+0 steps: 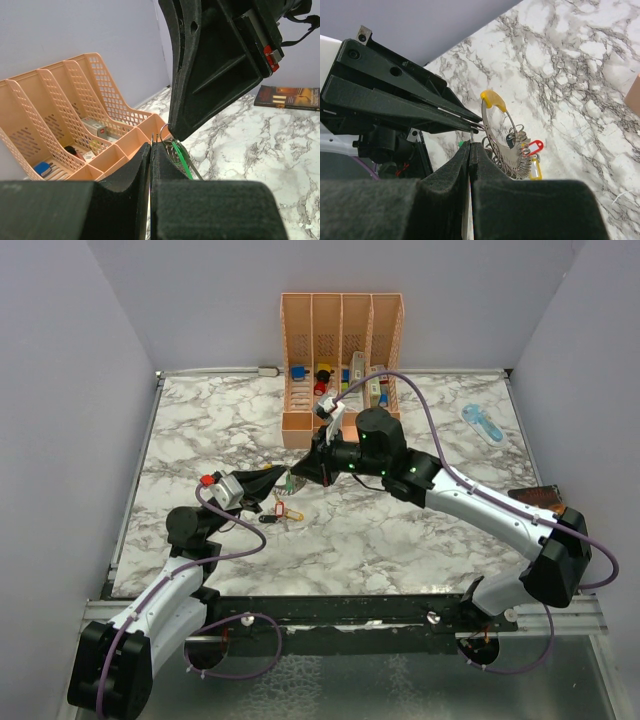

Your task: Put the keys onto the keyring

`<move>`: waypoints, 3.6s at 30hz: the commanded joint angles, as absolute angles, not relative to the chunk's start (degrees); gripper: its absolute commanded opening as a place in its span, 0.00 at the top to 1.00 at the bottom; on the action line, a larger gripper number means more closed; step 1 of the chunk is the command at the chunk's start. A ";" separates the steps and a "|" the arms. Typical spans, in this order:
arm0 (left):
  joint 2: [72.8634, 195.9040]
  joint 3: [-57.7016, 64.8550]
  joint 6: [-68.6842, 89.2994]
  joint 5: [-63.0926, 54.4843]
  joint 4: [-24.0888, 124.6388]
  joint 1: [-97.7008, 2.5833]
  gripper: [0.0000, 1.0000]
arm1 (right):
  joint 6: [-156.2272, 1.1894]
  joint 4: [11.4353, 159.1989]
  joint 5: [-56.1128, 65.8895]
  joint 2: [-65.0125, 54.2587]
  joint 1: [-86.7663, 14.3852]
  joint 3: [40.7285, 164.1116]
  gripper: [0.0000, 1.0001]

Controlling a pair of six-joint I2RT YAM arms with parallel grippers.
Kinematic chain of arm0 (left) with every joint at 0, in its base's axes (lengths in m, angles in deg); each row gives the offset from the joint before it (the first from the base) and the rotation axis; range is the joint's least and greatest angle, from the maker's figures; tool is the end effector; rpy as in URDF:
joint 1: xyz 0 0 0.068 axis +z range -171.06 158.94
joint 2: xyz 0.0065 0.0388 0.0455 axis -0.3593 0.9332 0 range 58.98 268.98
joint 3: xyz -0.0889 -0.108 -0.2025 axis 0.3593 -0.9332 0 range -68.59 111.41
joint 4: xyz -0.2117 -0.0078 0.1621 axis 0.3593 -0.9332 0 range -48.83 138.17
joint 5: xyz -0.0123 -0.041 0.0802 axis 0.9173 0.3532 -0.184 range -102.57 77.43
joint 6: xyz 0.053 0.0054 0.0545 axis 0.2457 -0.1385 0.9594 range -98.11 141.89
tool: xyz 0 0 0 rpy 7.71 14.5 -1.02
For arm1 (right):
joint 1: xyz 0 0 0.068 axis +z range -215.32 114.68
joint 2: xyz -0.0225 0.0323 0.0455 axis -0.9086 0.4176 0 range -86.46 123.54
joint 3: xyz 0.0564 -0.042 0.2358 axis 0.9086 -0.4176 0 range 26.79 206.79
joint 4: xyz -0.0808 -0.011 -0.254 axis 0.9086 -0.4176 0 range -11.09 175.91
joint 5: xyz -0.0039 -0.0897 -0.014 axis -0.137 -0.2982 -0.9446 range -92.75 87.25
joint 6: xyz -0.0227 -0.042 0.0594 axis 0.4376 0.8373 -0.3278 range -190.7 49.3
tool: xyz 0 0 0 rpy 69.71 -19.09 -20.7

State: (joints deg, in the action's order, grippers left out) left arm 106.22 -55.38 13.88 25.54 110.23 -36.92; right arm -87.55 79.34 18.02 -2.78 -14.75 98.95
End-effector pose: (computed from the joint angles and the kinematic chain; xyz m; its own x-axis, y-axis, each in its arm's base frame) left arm 0.1921 -0.0960 0.2551 0.3447 -0.2119 -0.9145 0.7949 0.5842 0.1642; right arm 0.2231 0.3074 0.3155 -0.4601 -0.1328 -0.8779 -0.8389 0.3888 0.3809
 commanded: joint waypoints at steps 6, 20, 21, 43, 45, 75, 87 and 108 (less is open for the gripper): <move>105.21 -54.50 14.39 27.33 112.31 -37.05 1.00 | -87.62 80.29 17.12 -1.37 -14.34 101.98 0.99; 105.21 -54.70 13.74 27.67 113.82 -37.05 1.00 | -88.61 79.23 15.37 -0.20 -14.32 103.48 0.99; 105.28 -54.71 13.67 27.62 114.05 -37.03 1.00 | -88.73 78.97 15.35 -0.11 -14.34 103.63 0.99; 105.39 -54.89 12.74 27.60 116.71 -37.03 1.00 | -92.76 74.68 12.26 -1.46 -14.34 102.67 0.86; 105.40 -54.82 12.59 27.76 116.73 -36.98 1.00 | -92.61 74.62 11.30 -2.95 -14.37 101.73 0.76; 109.20 -51.21 1.33 37.77 120.39 -37.45 1.00 | -60.33 78.24 32.83 -9.47 -14.52 97.04 0.77; 109.39 -50.76 0.31 39.88 120.37 -37.54 1.00 | -57.21 72.72 31.09 -8.46 -14.60 99.49 0.84; 109.40 -50.79 0.04 41.31 120.28 -37.62 1.00 | -56.14 75.31 29.99 -7.17 -15.39 100.15 0.83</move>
State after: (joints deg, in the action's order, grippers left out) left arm 109.74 -52.30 0.65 39.99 117.16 -37.31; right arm -57.03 73.92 30.52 -8.29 -14.88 97.98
